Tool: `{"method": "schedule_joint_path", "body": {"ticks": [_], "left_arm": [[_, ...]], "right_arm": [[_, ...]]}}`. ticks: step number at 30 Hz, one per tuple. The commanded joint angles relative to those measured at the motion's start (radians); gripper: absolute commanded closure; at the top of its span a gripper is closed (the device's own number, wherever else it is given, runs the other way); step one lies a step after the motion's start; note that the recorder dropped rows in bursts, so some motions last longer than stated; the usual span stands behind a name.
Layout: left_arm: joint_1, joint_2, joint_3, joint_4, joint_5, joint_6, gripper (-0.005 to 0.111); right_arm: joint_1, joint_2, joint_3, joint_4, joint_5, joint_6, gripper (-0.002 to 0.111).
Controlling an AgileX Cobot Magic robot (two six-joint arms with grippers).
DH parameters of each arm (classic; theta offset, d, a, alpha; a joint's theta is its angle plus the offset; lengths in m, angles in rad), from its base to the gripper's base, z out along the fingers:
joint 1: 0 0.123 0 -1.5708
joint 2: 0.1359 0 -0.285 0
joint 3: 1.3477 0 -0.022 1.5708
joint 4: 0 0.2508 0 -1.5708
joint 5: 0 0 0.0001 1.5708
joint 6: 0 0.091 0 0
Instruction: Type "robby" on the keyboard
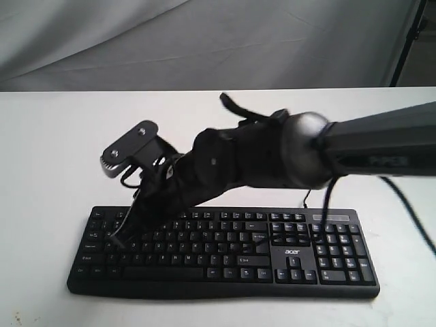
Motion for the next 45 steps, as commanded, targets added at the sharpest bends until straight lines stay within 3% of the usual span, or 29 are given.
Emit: {"method": "schedule_joint_path", "body": {"ticks": [1, 6, 14, 45], "left_arm": [[-0.006, -0.003, 0.004, 0.005, -0.007, -0.003, 0.107], [-0.006, -0.003, 0.004, 0.005, -0.007, -0.003, 0.107], [-0.006, -0.003, 0.004, 0.005, -0.007, -0.003, 0.107], [-0.006, -0.003, 0.004, 0.005, -0.007, -0.003, 0.107]], "right_arm": [[-0.054, -0.119, 0.1, -0.017, 0.007, 0.026, 0.108], [-0.091, -0.198, 0.27, 0.008, -0.037, 0.045, 0.108], [-0.089, -0.164, 0.328, 0.034, -0.116, 0.045, 0.108], [-0.089, -0.086, 0.333, 0.051, -0.177, 0.039, 0.108]]}}
